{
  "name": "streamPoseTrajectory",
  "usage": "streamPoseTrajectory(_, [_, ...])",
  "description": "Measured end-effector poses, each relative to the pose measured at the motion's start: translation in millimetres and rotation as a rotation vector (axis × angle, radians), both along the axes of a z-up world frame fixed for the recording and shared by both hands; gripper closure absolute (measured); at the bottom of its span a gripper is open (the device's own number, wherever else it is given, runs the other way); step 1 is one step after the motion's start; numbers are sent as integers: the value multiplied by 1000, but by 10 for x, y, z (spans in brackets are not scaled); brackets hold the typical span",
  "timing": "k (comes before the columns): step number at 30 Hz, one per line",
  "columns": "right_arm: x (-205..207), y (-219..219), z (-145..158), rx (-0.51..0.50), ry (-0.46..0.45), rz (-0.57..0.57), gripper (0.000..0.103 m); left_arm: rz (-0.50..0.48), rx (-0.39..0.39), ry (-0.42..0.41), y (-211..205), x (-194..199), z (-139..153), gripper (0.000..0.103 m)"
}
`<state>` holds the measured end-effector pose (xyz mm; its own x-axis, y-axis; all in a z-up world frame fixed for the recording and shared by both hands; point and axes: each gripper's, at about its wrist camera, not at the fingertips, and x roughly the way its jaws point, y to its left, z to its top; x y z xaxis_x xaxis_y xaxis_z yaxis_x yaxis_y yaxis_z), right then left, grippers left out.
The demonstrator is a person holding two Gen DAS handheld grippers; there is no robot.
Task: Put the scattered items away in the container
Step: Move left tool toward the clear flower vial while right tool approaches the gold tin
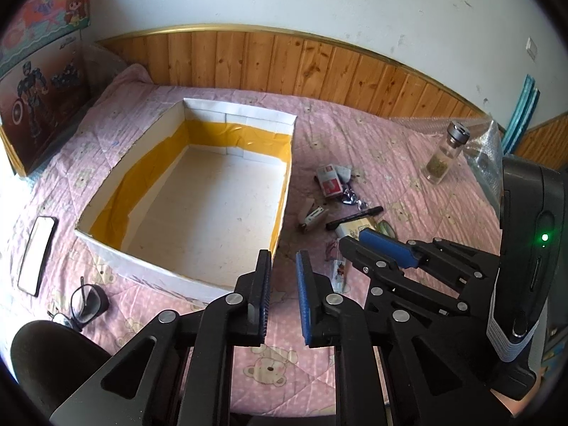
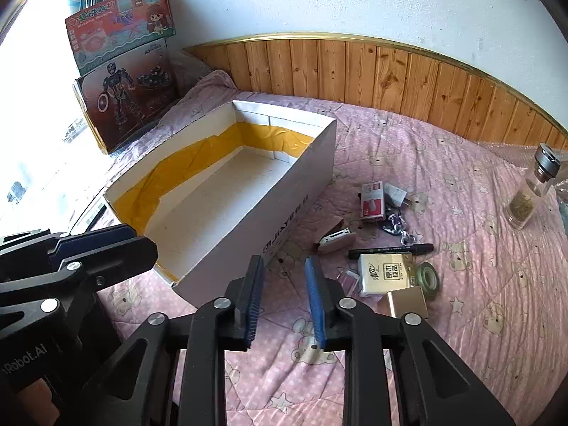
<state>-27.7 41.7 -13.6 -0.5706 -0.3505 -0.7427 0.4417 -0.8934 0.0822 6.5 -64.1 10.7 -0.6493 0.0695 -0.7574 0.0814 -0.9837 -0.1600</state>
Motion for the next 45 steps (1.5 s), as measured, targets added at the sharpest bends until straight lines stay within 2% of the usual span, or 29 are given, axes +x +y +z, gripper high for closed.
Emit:
streamPoseTrajectory(7, [68,-86,49,-11,23,41,97,-7,-11,10,27,-2,35,98])
streamPoseTrajectory(17, [104,-52,128,-49,39,48,101,2,-26,4,62,37,24,100])
streamPoseTrajectory(20, [102,4,125,-53,40,33,101,0,-16,4,92,37,34,99])
streamPoseTrajectory(21, [98,33,121,-55,41,23,100,-7,-4,0,105,33,32,96])
streamPoseTrajectory(22, [94,62,119,-56,41,13,98,0,9,-1,107,29,31,90])
streamPoseTrajectory(23, [83,83,112,-55,36,5,96,5,22,3,106,30,35,80])
streamPoseTrajectory(25, [53,180,94,-61,32,-31,67,7,24,2,116,19,37,70])
streamPoseTrajectory(26, [45,236,91,-66,36,-62,60,2,33,1,125,15,37,63])
streamPoseTrajectory(27, [37,295,84,-71,38,-74,49,-4,41,2,136,15,35,59])
streamPoseTrajectory(28, [29,353,78,-81,35,-86,43,-5,41,0,161,10,35,58])
streamPoseTrajectory(45, [-116,844,-250,-146,-49,-171,42,-104,1,-72,620,-162,-233,56])
